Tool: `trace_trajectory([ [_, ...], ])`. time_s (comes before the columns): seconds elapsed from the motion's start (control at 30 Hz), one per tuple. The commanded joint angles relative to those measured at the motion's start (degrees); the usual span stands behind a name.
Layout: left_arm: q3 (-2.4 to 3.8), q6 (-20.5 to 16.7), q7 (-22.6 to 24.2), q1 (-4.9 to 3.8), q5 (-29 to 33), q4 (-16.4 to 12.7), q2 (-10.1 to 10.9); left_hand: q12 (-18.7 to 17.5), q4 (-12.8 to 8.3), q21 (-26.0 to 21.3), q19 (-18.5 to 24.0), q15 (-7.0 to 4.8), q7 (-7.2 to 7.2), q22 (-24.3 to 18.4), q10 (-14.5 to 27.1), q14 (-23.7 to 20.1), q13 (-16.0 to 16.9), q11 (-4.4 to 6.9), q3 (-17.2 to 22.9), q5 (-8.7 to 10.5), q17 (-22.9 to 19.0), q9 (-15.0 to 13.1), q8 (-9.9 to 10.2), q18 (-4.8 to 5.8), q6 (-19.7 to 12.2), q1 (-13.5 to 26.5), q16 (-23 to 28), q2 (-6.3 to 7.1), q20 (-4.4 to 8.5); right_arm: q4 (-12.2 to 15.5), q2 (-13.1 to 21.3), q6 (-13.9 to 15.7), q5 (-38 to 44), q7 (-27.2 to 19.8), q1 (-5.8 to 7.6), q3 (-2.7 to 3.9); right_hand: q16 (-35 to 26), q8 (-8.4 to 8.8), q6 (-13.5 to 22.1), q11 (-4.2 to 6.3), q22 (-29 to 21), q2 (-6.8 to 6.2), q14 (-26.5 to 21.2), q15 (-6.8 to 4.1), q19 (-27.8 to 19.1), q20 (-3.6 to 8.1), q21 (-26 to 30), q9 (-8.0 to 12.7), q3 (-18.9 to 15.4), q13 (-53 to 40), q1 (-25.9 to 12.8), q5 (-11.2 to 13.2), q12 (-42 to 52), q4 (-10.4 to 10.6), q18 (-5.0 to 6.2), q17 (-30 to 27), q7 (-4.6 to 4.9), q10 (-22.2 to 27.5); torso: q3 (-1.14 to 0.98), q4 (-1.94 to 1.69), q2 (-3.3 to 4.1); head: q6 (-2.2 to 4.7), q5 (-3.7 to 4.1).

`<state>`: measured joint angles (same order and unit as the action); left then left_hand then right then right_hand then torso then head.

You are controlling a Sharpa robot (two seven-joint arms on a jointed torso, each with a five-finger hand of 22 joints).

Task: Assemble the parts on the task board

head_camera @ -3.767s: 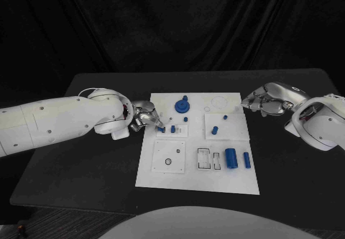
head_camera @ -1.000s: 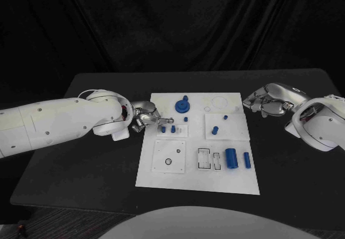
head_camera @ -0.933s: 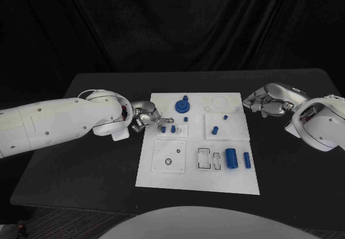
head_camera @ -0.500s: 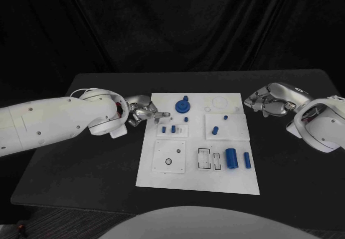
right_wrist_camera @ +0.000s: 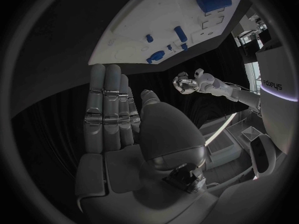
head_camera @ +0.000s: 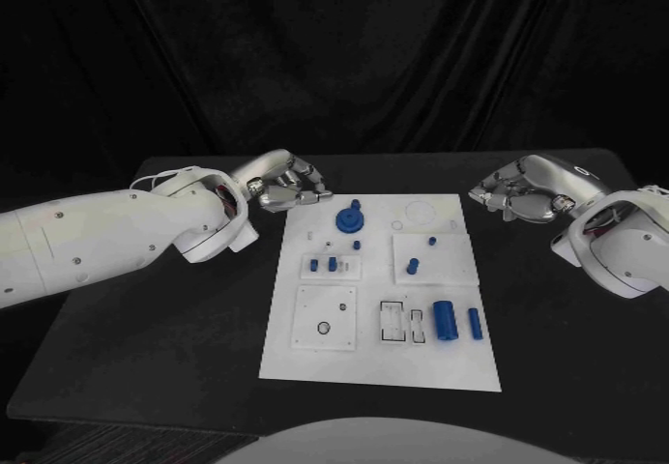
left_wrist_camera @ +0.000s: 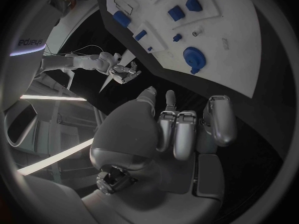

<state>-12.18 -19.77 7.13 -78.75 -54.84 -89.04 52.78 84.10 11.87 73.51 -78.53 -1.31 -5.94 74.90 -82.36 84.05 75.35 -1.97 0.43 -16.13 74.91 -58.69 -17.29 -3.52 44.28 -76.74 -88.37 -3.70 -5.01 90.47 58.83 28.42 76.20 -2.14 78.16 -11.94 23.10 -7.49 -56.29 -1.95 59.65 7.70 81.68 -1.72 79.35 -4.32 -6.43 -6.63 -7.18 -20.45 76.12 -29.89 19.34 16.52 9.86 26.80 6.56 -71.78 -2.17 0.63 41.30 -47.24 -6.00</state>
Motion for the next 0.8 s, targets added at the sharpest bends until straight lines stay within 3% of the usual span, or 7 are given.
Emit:
trace_trajectory([
  [0.03, 0.03, -1.1, 8.2, -0.17, -7.1, 1.5, -1.3, -33.2, 0.0, 0.3, 0.5, 0.90, -1.55, 10.0, 31.4, 2.6, -13.3, -1.14, 3.5, 4.57, 11.5, 8.3, 6.0, -0.17, -4.4, -4.1, 0.8, 0.58, -1.08, 0.8, 0.2, 2.5, 0.1, 0.2, 0.74, 0.05, -0.5, 0.21, -0.2, 0.03, -0.3, 0.00, 0.7, -0.05, 0.9, 0.07, 0.3, 0.1, 0.4, 0.2, -0.5, 0.5, -0.6, 0.0, 0.65, -0.3, -0.04, -0.5, 0.41, -0.18, -0.36, 2.70, 0.46],
  [0.1, 0.03, -0.2, 8.4, -0.17, -10.4, 2.6, -2.2, -45.4, -0.4, 0.7, 0.6, 1.82, -1.57, 10.0, 34.5, -2.5, -24.5, -1.34, 8.0, 5.39, 5.3, 15.5, 9.5, -0.38, -4.4, -7.3, 5.3, 2.98, -1.39, 1.2, 0.3, 2.7, 0.1, 0.2, 1.06, 0.05, -0.7, 0.32, -0.1, 0.14, -0.7, -0.08, 1.2, -0.17, 1.6, 0.19, 0.4, 0.1, 0.5, 0.3, -0.5, 0.5, -1.0, 0.0, 0.66, -0.7, -0.08, -0.7, 0.47, -0.19, -0.35, 4.81, 0.79],
  [0.2, 0.02, 0.9, 8.9, -0.07, -15.1, 4.5, -4.0, -54.9, 0.0, 3.1, -1.4, 1.93, -1.10, 10.6, 37.9, -2.4, -33.9, -2.66, 12.4, 7.03, 3.5, 22.5, 12.2, 0.17, -3.0, -8.4, 6.4, 4.59, -1.66, 1.6, 0.4, 2.9, 0.1, 0.2, 1.42, 0.06, -0.5, 0.51, 0.1, 0.33, -1.2, -0.33, 2.2, -0.41, 2.7, 0.45, 0.4, 0.2, 0.6, 0.6, -0.3, 0.8, -1.7, 0.0, 0.66, -1.2, -0.16, -1.0, 0.75, -0.20, -0.42, 8.02, 1.45],
  [0.37, 0.02, 0.7, 9.9, 0.38, -21.4, 7.2, -6.5, -64.0, -0.6, 2.5, -1.4, 1.21, 0.27, 10.4, 40.3, -3.5, -45.6, -2.84, 15.6, 8.48, -0.8, 29.1, 13.6, -0.06, 0.4, -8.0, 9.4, 6.73, -1.37, 1.9, 0.6, 3.0, 0.1, 0.0, 1.69, 0.06, 0.2, 0.68, 0.2, 0.52, -1.5, -0.63, 3.4, -0.70, 4.1, 0.79, 0.2, 0.3, 0.7, 0.7, -0.2, 1.8, -2.4, -0.1, 0.63, -1.5, -0.28, -1.3, 0.81, -0.16, -0.34, 12.16, 2.43],
  [0.47, 0.01, 0.3, 10.1, 0.71, -24.7, 8.5, -7.7, -66.5, -1.9, 2.0, -1.5, 0.57, 1.10, 10.2, 40.1, -3.4, -51.2, -2.11, 16.2, 9.09, -2.3, 32.6, 13.7, -0.11, 1.0, -7.5, 10.4, 7.58, -0.73, 1.9, 0.6, 2.8, 0.1, 0.0, 1.75, 0.06, 0.3, 0.70, 0.2, 0.54, -1.5, -0.67, 3.5, -0.74, 4.3, 0.84, 0.1, 0.3, 0.8, 0.8, -0.1, 2.1, -2.5, -0.1, 0.62, -1.6, -0.28, -1.4, 1.01, -0.17, -0.33, 13.11, 2.63],
  [0.57, 0.01, 0.1, 10.1, 1.02, -27.8, 9.5, -8.6, -67.0, -2.5, 1.6, -1.5, 0.25, 1.58, 10.2, 39.7, -3.2, -53.4, -1.73, 16.3, 9.41, -2.6, 34.1, 13.6, -0.15, 1.5, -7.2, 10.5, 7.74, -0.44, 1.9, 0.6, 2.7, 0.1, 0.1, 1.78, 0.06, 0.7, 0.73, 0.2, 0.59, -1.5, -0.74, 3.9, -0.82, 4.7, 0.93, 0.1, 0.3, 0.8, 0.8, -0.1, 2.4, -2.7, -0.1, 0.60, -1.6, -0.30, -1.5, 0.89, -0.18, -0.38, 13.54, 2.62],
  [0.8, 0.01, 0.1, 9.2, 1.79, -34.4, 11.2, -10.2, -67.8, -3.3, 0.9, -1.4, 0.08, 2.85, 10.0, 39.8, -3.2, -56.1, -1.50, 15.9, 9.93, -3.1, 36.1, 13.6, -0.26, 1.7, -6.6, 10.8, 8.27, -0.18, 1.9, 0.3, 2.2, 0.1, 0.2, 1.79, 0.05, 1.1, 0.80, 0.2, 0.67, -1.5, -0.84, 4.3, -0.92, 5.2, 1.06, -0.1, 0.3, 0.9, 0.8, 0.1, 2.6, -2.9, -0.2, 0.59, -1.6, -0.37, -1.7, 0.79, -0.15, -0.37, 13.47, 2.50],
])
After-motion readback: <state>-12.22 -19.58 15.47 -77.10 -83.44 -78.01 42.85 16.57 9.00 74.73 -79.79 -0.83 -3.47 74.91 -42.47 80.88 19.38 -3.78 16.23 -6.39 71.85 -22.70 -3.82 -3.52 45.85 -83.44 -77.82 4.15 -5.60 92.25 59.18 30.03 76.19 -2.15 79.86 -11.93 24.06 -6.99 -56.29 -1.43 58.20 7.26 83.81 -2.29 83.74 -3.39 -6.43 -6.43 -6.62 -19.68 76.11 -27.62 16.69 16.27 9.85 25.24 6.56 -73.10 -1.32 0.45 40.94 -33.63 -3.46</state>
